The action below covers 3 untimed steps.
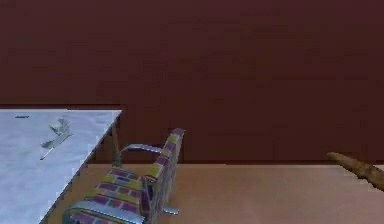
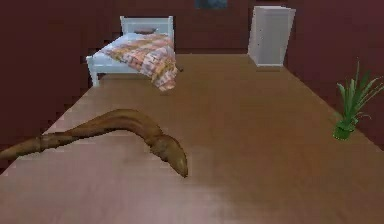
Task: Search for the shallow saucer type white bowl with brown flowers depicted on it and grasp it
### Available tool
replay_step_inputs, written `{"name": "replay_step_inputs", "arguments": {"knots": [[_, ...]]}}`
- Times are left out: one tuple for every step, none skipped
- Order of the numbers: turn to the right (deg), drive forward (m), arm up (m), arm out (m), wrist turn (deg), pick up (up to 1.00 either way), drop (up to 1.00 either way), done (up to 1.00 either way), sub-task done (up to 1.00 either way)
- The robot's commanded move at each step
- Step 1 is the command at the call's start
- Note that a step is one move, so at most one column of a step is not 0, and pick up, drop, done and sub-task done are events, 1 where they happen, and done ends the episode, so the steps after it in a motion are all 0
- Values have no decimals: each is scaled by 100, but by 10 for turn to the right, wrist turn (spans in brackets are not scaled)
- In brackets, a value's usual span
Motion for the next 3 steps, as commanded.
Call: {"name": "replay_step_inputs", "arguments": {"knots": [[-450, 0, 0, 0, 0, 0, 0, 0, 0], [-450, 0, 0, 0, 0, 0, 0, 0, 0], [-300, 0, 0, 0, 0, 0, 0, 0, 0]]}}
